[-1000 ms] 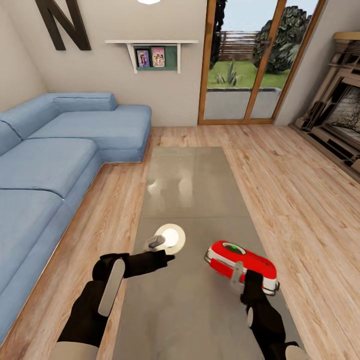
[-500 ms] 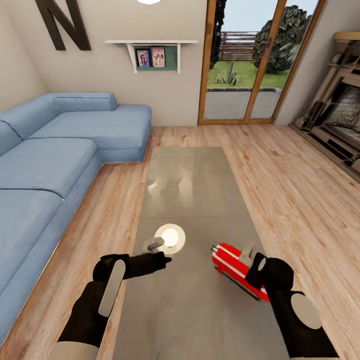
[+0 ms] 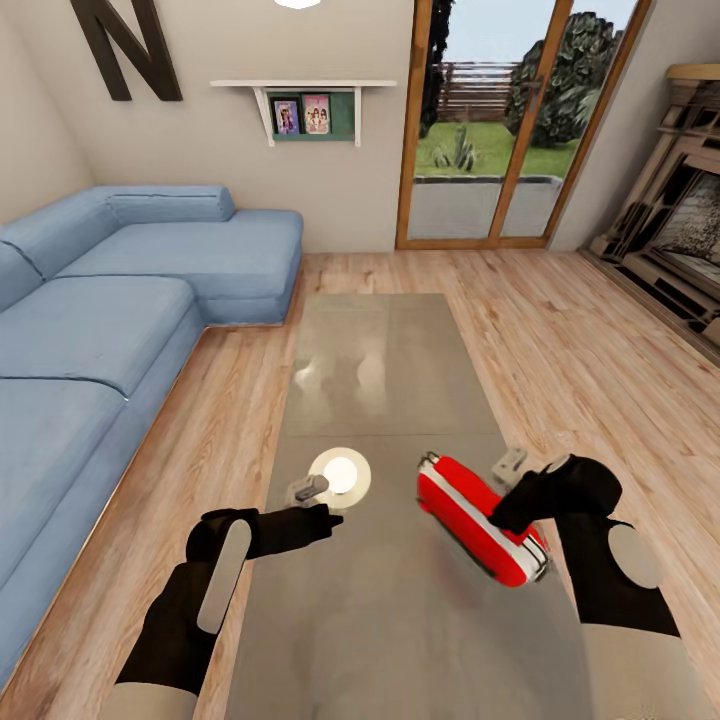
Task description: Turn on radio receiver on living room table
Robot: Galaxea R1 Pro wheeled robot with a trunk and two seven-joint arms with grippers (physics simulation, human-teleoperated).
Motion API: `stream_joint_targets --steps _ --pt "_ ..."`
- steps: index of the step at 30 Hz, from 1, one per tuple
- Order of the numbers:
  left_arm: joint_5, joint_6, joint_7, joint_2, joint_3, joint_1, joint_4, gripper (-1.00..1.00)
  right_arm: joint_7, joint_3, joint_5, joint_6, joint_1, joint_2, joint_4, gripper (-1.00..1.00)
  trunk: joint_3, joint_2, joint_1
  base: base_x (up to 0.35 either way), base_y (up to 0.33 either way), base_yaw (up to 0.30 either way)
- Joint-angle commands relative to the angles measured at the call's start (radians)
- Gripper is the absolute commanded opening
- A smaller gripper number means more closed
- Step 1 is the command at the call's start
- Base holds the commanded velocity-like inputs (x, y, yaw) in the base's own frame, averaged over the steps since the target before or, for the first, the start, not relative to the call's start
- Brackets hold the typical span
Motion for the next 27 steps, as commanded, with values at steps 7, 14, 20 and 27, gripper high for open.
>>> stream_joint_targets --steps 7,14,20,27 --pt "-0.003 0.0 -0.001 0.0 0.001 0.0 0.0 -1.0 0.002 0.002 -0.099 0.073 0.0 0.003 0.032 -1.0 0.0 0.0 0.0 0.0 0.0 0.0" --pt "-0.003 0.0 -0.002 -0.001 0.0 0.0 0.0 -1.0 0.002 0.0 -0.207 0.079 0.0 -0.008 0.04 -1.0 0.0 0.0 0.0 0.0 0.0 0.0" --pt "-0.005 -0.001 -0.001 -0.005 -0.003 0.0 -0.001 -1.0 0.002 -0.001 -0.247 0.081 0.0 -0.029 0.04 -1.0 0.0 0.0 0.0 0.0 0.0 0.0" --pt "0.004 -0.005 -0.003 0.003 -0.005 -0.001 -0.01 -1.0 -0.006 -0.026 -0.233 0.104 0.001 -0.033 0.07 -1.0 0.0 0.0 0.0 0.0 0.0 0.0"
